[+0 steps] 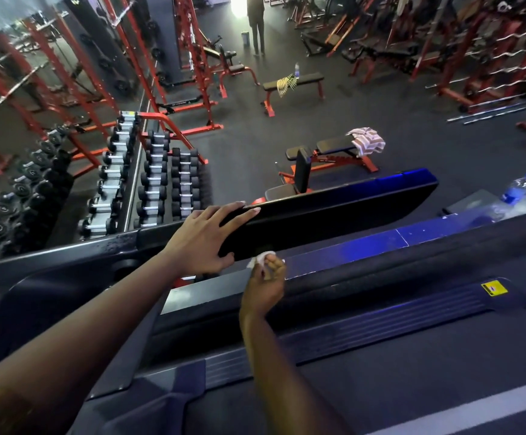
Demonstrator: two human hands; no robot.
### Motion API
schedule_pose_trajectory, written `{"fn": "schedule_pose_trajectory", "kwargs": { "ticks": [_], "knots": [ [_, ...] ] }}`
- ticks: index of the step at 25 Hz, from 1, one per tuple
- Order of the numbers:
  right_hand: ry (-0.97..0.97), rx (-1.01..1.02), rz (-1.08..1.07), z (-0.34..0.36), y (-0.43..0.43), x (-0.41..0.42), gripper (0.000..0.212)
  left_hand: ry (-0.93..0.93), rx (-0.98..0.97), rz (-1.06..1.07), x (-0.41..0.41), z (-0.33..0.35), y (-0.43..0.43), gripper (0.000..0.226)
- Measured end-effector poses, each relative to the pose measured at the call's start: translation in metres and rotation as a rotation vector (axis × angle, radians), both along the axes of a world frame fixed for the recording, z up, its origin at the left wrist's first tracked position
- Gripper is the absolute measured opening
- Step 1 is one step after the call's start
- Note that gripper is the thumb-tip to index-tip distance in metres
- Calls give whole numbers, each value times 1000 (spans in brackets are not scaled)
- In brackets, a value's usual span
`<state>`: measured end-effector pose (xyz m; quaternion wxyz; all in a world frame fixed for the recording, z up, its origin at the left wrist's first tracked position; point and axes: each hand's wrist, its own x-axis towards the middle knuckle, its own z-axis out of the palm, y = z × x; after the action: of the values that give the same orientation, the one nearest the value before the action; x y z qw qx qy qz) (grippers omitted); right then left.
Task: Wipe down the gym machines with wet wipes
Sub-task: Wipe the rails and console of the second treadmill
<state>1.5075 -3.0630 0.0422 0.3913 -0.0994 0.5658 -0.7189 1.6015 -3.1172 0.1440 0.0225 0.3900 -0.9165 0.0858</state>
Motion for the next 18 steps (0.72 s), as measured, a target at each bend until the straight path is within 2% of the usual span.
{"fn": "schedule_pose_trajectory", "kwargs": {
  "ticks": [3,5,7,9,11,14,18],
  "knots": [
    [114,-21,75,1,16,23,27,24,3,1,-2,3,2,86],
    [127,-37,91,4,23,10,21,18,-17,-11,-2,1,3,88],
    [158,-48,-33,12,15,-35,19,7,-33,-21,-2,0,2,90],
    [149,-30,-238,23,1,-80,25,9,-43,-27,-2,0,1,90],
    [127,-3,-357,27,-15,-102,29,8,-48,-27,-2,0,2,90],
    [211,7,-332,28,-19,-79,28,6,-40,-18,-2,-1,2,91],
    [516,-106,-167,25,5,-25,24,-3,-27,-14,-2,-1,1,92]
  ]
}}
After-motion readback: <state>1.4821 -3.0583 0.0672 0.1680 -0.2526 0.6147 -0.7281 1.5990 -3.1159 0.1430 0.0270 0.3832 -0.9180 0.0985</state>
